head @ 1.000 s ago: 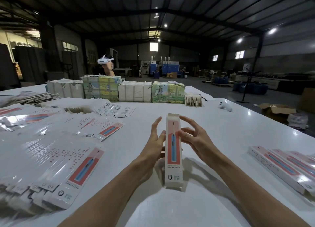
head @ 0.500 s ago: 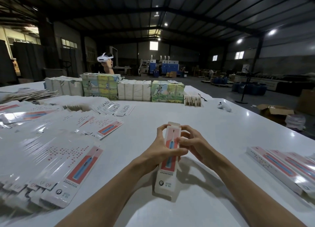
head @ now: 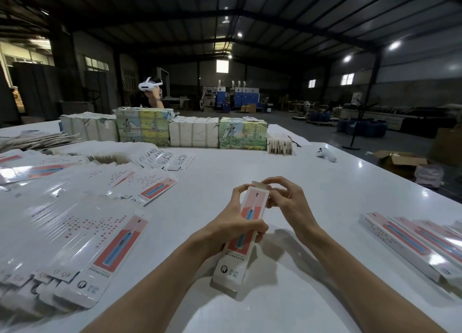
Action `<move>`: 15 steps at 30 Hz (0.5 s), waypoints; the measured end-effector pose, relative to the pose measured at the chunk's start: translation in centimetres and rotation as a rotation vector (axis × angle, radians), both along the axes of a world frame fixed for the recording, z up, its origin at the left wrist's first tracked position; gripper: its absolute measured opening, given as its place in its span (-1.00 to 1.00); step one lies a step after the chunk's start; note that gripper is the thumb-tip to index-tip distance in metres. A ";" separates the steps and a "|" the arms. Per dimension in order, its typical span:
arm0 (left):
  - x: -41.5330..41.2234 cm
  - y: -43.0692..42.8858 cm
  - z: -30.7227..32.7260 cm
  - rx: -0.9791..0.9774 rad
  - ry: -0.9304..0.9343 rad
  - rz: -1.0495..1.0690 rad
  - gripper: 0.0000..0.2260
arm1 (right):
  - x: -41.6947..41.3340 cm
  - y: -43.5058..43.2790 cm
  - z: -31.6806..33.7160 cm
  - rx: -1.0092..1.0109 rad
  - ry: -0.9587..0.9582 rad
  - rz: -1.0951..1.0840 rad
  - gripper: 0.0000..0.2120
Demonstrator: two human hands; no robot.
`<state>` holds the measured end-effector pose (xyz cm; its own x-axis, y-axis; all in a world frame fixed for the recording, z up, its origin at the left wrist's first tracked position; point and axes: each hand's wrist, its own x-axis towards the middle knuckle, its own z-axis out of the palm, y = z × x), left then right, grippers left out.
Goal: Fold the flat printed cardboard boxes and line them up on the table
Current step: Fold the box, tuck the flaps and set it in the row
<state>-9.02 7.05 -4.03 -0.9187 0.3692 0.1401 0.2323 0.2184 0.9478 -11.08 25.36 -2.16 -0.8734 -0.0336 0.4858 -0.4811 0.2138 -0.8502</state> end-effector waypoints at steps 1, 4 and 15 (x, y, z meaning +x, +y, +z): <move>0.0 0.0 0.0 0.004 0.004 0.009 -0.21 | 0.0 -0.1 0.1 -0.001 -0.001 0.007 -0.83; -0.2 -0.1 -0.2 0.003 0.019 0.035 -0.22 | 0.4 -0.3 0.5 -0.056 -0.046 0.060 -0.80; 0.4 -0.1 0.2 -0.006 0.029 0.002 -0.14 | 0.5 0.2 1.4 -0.223 -0.260 0.108 -0.87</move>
<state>-8.65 6.97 -3.88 -0.9150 0.3686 0.1642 0.2589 0.2241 0.9396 -10.59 25.58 -0.78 -0.9660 -0.0511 0.2534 -0.2520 -0.0309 -0.9672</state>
